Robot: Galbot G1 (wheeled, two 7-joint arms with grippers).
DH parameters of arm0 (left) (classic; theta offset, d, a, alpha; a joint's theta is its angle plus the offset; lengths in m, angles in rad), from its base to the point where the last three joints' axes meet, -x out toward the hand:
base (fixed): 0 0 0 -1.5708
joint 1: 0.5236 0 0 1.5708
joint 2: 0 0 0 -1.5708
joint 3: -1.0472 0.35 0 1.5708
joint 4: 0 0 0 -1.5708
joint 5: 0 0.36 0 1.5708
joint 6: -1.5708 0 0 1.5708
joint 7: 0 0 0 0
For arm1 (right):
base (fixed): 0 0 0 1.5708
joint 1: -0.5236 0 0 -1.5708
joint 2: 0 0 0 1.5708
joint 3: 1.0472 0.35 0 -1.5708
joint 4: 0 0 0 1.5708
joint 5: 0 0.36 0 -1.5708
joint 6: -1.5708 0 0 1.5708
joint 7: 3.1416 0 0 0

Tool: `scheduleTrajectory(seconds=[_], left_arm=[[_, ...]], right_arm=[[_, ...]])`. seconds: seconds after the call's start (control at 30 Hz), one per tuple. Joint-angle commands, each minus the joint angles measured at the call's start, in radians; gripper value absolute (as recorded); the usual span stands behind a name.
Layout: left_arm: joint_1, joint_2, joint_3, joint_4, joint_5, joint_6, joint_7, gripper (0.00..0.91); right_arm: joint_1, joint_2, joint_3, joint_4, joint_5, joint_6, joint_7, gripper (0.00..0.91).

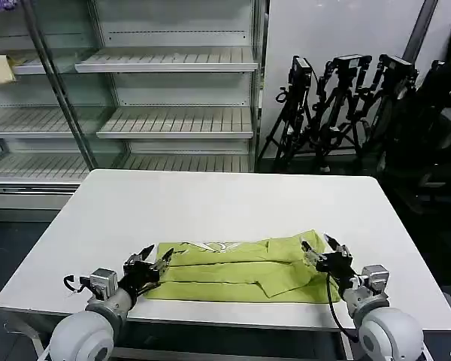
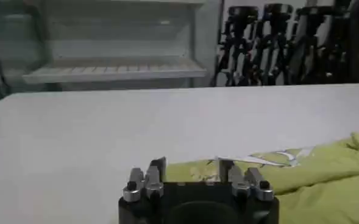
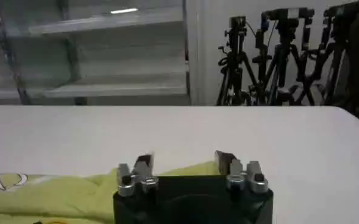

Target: Fold and organize the clothes.

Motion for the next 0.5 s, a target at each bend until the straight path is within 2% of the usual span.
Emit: scheduleTrajectory(seconds=[0.03,0.17,0.5], left_arm=[[0.029,-0.016,0.02,0.008,-0.081,0.004,-0.15,0.907],[0.024,-0.046,0.03,0.036,-0.114,0.003,-0.148,0.907],[-0.002,-0.046,0.027,0.056,-0.147,0.003,-0.137,0.907]], right_arm=[[-0.031,0.017,0.019,0.022,-0.042,0.013,-0.013,0.907],[-0.033,0.018,0.017,0.026,-0.048,0.014,-0.018,0.907],[-0.041,0.026,0.018,0.024,-0.077,0.014,-0.021,0.907]])
